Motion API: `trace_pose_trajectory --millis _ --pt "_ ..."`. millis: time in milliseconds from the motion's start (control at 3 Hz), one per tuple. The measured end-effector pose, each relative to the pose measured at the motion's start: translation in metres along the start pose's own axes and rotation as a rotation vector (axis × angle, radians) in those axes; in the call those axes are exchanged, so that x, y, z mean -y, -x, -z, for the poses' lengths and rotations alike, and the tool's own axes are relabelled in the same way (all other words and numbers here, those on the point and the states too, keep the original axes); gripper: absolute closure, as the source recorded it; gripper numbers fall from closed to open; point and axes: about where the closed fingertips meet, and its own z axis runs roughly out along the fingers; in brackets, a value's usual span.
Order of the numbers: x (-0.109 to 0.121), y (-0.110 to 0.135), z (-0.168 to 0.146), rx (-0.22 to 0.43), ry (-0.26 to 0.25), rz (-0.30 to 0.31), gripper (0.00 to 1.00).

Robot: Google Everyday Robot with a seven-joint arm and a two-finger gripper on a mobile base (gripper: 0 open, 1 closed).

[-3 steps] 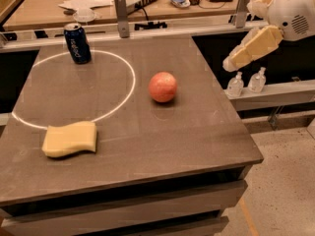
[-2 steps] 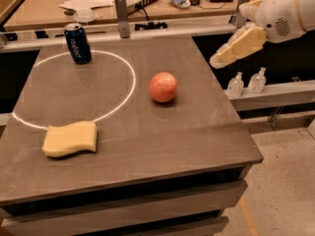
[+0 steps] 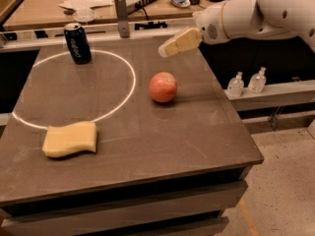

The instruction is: Move pepsi can near sponge

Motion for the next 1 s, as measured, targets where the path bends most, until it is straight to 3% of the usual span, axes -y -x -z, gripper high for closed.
trace_pose_trajectory --millis 333,667,1000 --pt "0.006 0.029 -0.081 0.057 0.017 -0.036 0.00" --pt "-0.002 0.043 -0.145 -0.072 0.052 0.033 0.00" --pt "-0.011 0.045 -0.153 -0.057 0.064 0.038 0.00"
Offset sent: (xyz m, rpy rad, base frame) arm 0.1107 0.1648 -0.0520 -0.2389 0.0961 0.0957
